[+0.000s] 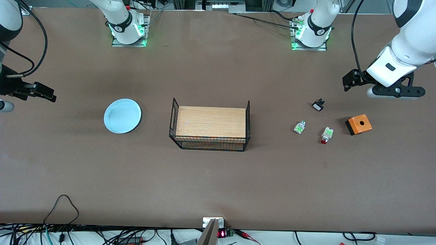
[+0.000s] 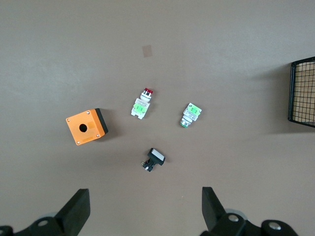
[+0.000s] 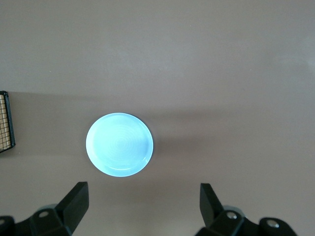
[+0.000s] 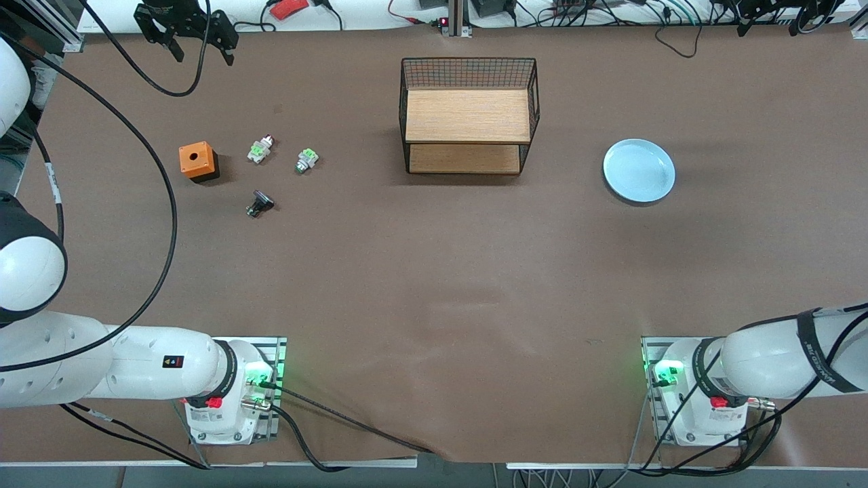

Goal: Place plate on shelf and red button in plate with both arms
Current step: 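Lower the right gripper to the rim of the light blue plate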

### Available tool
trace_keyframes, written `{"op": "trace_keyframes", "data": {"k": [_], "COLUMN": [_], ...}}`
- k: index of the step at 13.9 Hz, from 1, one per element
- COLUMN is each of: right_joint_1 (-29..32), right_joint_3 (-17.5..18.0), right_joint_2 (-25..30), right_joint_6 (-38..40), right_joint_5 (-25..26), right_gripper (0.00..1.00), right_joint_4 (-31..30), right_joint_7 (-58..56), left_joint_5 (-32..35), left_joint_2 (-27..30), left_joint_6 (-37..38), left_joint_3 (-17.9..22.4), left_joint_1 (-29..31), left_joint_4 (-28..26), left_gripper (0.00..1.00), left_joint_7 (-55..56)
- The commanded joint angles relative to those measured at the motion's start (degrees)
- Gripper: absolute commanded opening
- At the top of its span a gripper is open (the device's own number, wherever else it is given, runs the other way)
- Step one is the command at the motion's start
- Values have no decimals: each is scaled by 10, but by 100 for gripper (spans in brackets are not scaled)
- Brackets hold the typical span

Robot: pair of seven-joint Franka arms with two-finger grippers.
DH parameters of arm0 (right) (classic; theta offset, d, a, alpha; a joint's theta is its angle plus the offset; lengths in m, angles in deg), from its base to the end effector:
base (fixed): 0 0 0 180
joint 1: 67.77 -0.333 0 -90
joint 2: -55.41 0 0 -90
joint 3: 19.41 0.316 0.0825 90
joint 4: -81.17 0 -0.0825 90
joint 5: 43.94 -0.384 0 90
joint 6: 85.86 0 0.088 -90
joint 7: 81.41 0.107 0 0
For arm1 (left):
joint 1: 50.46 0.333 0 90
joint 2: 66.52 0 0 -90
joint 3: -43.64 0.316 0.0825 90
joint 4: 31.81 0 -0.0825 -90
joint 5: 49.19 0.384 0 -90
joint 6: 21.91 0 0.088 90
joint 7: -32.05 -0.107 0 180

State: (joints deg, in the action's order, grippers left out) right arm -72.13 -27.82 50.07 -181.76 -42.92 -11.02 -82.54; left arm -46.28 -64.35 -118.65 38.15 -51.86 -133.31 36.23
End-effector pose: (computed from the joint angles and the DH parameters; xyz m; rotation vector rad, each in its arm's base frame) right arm 0.5864 -0.0398 0.5626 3.1103 -0.0754 -0.0449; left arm 0.5425 -0.0614 0.5602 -3.0818 0.0836 0.0616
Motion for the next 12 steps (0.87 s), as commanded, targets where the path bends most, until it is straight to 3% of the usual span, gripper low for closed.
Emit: {"op": "trace_keyframes", "data": {"k": [1, 4, 7, 12], "right_joint_1": [1, 1, -4, 0], "right_joint_3": [2, 3, 4, 4], "right_joint_2": [17, 8, -35, -71], "right_joint_6": [2, -8, -50, -161], "right_joint_5": [-8, -2, 1, -2], "right_gripper": [100, 100, 100, 100], "right_joint_4": [-15, -16, -21, -112], "right_joint_7": [3, 6, 10, 10], "left_joint_5": [-12, -12, -12, -12], "left_joint_2": [-5, -5, -5, -5], "left_joint_6": [14, 14, 14, 14], "left_joint_3": [-1, -1, -2, -1], "left_joint_1": [3, 3, 2, 3], "left_joint_4": [17, 17, 17, 17], "left_gripper": [100, 100, 100, 100], "left_joint_7": [1, 1, 1, 1]}}
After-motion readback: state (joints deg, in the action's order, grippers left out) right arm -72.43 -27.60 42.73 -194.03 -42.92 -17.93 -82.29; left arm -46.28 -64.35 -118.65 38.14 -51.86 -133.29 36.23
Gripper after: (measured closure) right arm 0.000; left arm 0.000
